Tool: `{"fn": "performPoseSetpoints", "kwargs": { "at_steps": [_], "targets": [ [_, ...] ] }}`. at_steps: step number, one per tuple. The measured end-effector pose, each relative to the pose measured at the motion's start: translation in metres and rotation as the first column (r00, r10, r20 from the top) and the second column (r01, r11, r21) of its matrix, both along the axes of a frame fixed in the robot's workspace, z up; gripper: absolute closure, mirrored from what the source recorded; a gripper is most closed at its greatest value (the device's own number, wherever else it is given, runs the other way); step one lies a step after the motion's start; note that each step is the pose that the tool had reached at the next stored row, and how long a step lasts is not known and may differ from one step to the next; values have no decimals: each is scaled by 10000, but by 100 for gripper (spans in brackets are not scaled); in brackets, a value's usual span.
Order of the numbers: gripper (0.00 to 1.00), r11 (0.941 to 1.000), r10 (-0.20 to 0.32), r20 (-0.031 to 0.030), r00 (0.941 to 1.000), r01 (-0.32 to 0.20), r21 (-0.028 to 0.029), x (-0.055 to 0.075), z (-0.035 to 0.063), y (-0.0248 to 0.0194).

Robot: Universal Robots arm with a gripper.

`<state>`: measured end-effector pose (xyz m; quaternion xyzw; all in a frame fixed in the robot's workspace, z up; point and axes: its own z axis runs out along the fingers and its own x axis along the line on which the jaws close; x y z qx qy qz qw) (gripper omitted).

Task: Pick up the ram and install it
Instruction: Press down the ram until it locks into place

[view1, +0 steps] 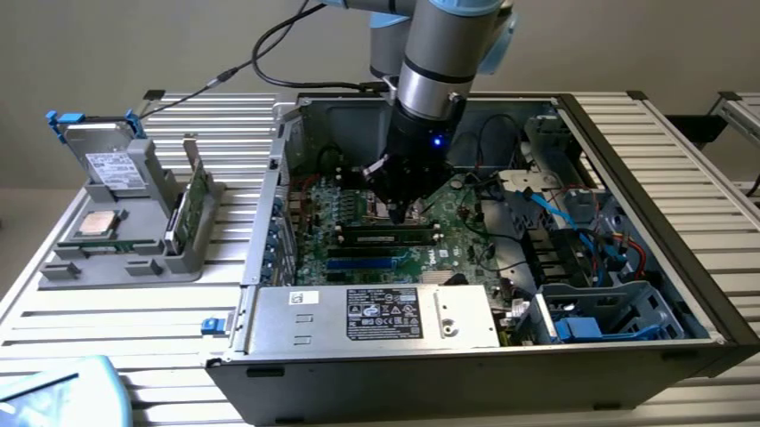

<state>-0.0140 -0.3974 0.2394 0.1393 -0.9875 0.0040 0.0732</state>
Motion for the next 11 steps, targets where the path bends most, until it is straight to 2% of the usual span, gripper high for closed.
{"fn": "performPoseSetpoints", "kwargs": {
  "at_steps": [6, 11],
  "targets": [
    [90, 9983, -575, 4, 9983, 575, -2, -1, 0, 0],
    [90, 9972, -747, 4, 9972, 747, -1, -20, 10, 0]
  ]
}}
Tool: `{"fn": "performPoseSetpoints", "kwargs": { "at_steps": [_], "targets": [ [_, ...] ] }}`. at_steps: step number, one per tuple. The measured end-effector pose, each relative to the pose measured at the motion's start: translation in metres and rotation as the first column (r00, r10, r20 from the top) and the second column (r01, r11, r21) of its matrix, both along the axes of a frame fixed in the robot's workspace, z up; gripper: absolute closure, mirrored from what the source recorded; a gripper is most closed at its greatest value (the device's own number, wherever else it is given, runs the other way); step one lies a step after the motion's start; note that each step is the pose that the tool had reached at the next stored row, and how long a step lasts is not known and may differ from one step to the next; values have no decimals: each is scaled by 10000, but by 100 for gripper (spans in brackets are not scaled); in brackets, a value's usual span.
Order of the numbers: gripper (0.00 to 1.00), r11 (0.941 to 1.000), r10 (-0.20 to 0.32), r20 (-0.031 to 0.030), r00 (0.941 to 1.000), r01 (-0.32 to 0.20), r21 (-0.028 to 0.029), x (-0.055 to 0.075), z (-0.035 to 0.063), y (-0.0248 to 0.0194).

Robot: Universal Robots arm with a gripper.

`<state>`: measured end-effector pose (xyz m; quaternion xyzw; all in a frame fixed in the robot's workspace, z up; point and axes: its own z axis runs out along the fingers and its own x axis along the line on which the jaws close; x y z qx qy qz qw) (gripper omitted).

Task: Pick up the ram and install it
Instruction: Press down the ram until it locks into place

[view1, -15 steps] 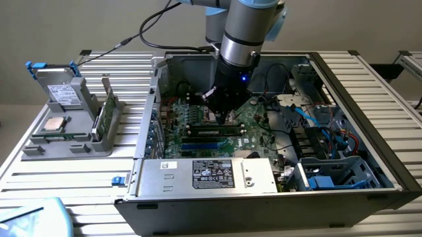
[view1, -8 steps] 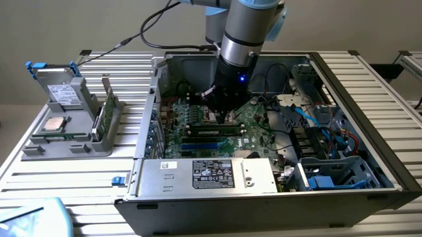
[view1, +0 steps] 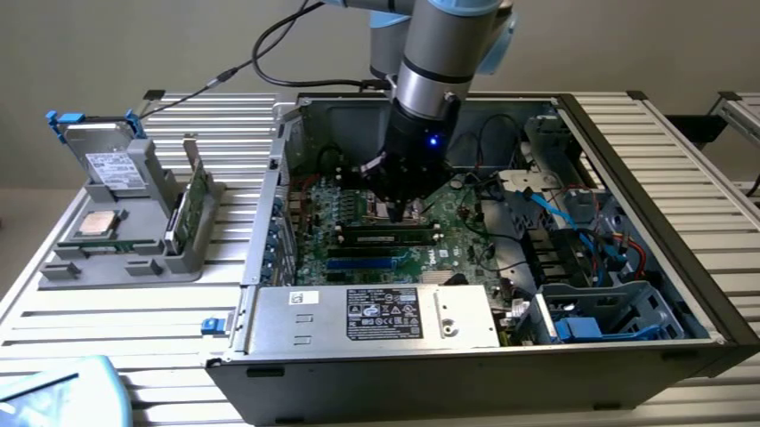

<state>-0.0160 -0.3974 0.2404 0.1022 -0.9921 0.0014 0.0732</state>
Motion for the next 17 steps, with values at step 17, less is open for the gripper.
{"fn": "performPoseSetpoints", "kwargs": {
  "at_steps": [17],
  "targets": [
    [90, 9892, -1458, 352, 9887, 1463, -107, -3, 1, 0]
  ]
}}
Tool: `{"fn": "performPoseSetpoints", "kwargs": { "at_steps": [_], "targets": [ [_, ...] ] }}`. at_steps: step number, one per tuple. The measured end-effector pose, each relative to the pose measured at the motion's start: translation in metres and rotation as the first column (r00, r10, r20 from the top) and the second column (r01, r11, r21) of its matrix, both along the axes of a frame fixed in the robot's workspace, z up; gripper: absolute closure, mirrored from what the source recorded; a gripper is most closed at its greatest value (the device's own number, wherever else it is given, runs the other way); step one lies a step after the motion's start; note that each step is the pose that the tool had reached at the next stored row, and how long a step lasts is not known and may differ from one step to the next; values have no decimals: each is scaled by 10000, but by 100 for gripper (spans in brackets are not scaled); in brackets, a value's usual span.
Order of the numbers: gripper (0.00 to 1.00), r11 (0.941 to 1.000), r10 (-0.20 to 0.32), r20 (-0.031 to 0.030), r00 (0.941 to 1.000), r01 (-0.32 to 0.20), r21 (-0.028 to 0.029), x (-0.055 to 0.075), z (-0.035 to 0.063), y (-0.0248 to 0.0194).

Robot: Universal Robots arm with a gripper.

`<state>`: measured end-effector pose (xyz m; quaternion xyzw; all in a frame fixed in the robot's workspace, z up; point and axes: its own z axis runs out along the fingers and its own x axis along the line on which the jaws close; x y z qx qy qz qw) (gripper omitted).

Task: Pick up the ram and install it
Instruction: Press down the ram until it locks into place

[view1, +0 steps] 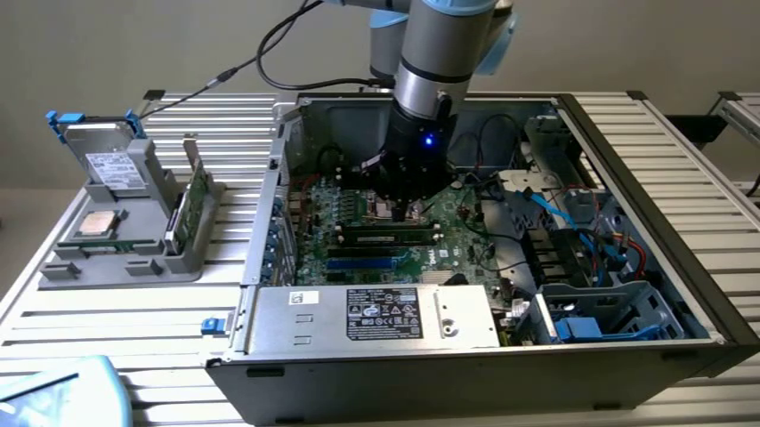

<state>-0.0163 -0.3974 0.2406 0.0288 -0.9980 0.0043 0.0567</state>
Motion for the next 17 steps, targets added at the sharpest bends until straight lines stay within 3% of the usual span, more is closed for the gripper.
{"fn": "performPoseSetpoints", "kwargs": {
  "at_steps": [2, 7, 10, 13, 17],
  "targets": [
    [90, 9999, -158, 52, 9999, 158, -7, 0, 0, 0],
    [90, 9998, -197, 64, 9998, 197, -7, -18, 0, 0],
    [90, 9998, -198, 105, 9997, 198, -7, -84, 1, -11],
    [90, 9998, -199, 142, 9997, 199, -4, -136, 0, -47],
    [90, 9998, -199, 162, 9997, 199, -5, -143, 7, -135]
  ]
}}
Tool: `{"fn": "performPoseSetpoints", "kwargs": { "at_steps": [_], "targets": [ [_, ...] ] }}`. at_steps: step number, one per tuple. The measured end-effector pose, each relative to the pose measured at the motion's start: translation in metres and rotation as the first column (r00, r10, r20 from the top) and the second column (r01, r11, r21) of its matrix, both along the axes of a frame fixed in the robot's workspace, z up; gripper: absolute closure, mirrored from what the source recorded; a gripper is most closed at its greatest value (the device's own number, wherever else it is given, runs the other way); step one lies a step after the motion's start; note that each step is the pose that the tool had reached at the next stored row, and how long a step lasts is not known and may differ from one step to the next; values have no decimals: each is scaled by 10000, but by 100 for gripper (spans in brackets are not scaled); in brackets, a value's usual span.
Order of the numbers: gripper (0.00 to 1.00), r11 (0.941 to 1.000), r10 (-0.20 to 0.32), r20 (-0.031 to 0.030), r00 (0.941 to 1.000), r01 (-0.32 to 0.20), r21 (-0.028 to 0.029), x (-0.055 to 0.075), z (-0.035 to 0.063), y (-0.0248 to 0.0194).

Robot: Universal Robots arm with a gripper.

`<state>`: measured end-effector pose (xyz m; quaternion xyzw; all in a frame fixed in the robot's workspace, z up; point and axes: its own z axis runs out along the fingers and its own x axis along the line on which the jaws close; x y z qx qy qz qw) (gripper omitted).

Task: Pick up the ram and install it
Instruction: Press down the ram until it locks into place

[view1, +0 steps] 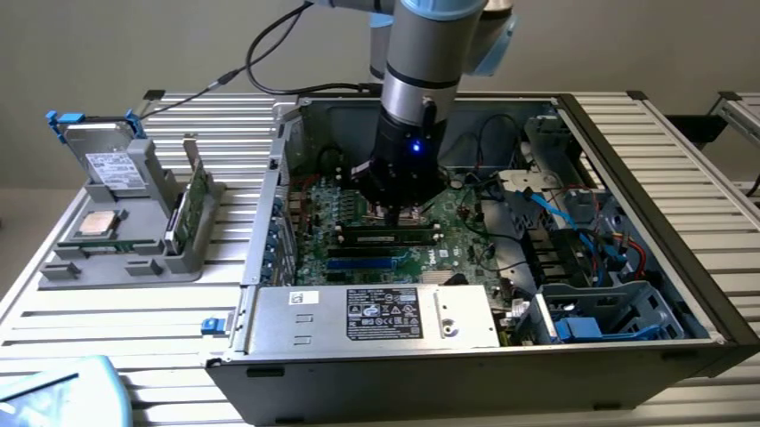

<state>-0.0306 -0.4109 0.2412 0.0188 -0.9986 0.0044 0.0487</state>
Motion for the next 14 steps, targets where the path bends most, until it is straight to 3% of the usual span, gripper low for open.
{"fn": "performPoseSetpoints", "kwargs": {
  "at_steps": [5, 14],
  "targets": [
    [90, 10000, -19, -1, 10000, 19, -13, 0, 20, -79],
    [90, 9999, -100, 5, 10000, 100, -15, 0, 35, -89]
  ]
}}
